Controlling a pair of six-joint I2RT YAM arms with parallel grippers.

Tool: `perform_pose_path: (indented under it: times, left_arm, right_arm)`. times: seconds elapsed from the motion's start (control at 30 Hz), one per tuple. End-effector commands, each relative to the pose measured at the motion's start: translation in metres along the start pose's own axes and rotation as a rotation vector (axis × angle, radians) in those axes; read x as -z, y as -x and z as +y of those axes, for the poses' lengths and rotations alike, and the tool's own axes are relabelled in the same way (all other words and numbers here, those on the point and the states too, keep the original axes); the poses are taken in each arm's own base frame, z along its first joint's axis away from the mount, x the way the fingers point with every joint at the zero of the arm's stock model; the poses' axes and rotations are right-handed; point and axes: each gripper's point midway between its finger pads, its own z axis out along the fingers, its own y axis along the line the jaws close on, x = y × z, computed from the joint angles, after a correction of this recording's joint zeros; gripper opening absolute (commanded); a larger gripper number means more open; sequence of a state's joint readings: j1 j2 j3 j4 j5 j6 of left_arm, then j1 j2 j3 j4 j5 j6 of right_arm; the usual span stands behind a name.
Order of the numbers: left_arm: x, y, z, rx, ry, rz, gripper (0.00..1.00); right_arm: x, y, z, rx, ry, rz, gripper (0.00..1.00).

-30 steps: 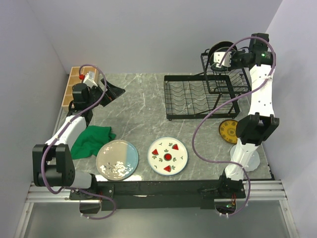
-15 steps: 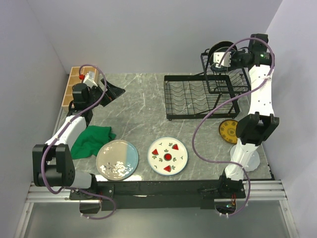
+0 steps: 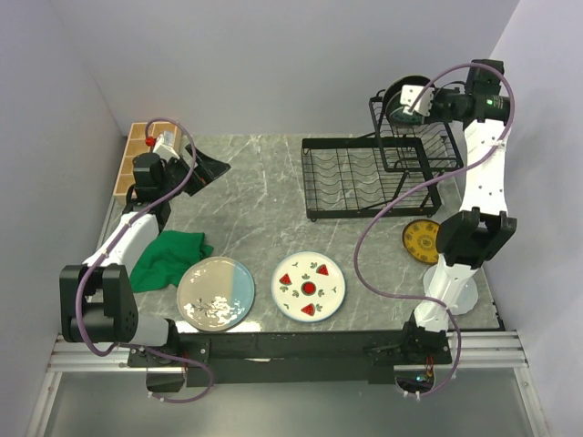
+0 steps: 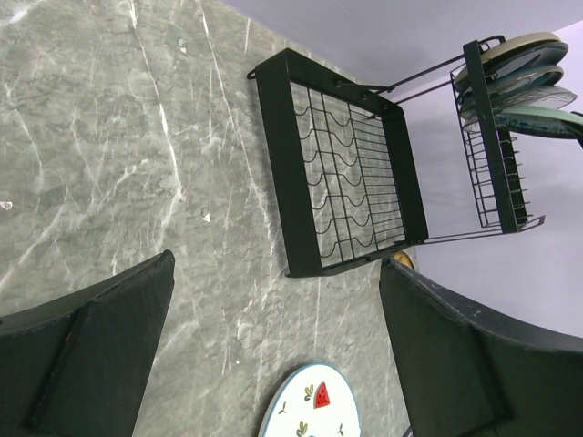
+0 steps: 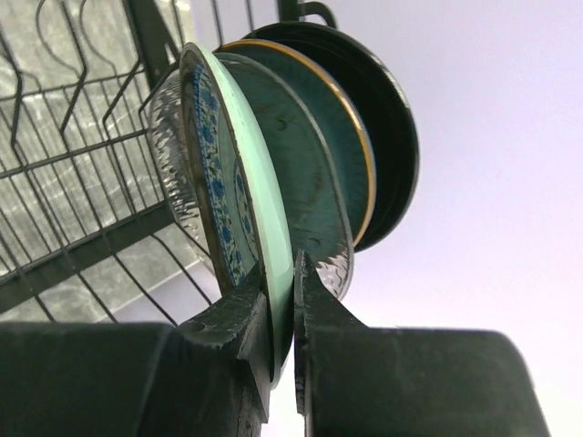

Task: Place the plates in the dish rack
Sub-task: Insert the plate into the dish rack

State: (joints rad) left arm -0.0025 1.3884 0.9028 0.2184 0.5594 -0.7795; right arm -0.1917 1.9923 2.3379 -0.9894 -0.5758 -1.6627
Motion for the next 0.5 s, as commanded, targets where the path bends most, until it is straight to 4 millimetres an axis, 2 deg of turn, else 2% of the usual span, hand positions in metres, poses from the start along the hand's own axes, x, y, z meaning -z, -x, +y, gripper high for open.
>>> perform_pose_path:
  times: [0.0,0.1,0.27,0.4,0.47]
  left_arm:
    - [0.004,0.010,-0.011,-0.034,-0.022,-0.028,0.99]
    - [0.002,0.013,-0.012,-0.050,-0.015,-0.022,0.99]
    - [-0.002,0.020,-0.015,-0.076,-0.017,-0.013,0.99]
    - [-0.009,0.022,-0.013,-0.061,-0.017,0.004,1.00]
    - [-0.012,0.024,-0.014,-0.057,-0.023,0.001,0.99]
  right_arm:
    - [0.036,0.014,-0.045,0.019,-0.169,-0.023,0.00]
    - [0.044,0.013,-0.048,-0.004,-0.186,-0.024,0.00]
    - [0.049,0.011,-0.041,-0.003,-0.158,-0.013,0.00]
    - [0.061,0.016,-0.040,-0.004,-0.154,-0.019,0.00]
    - [0.062,0.015,-0.032,-0.009,-0.129,-0.017,0.00]
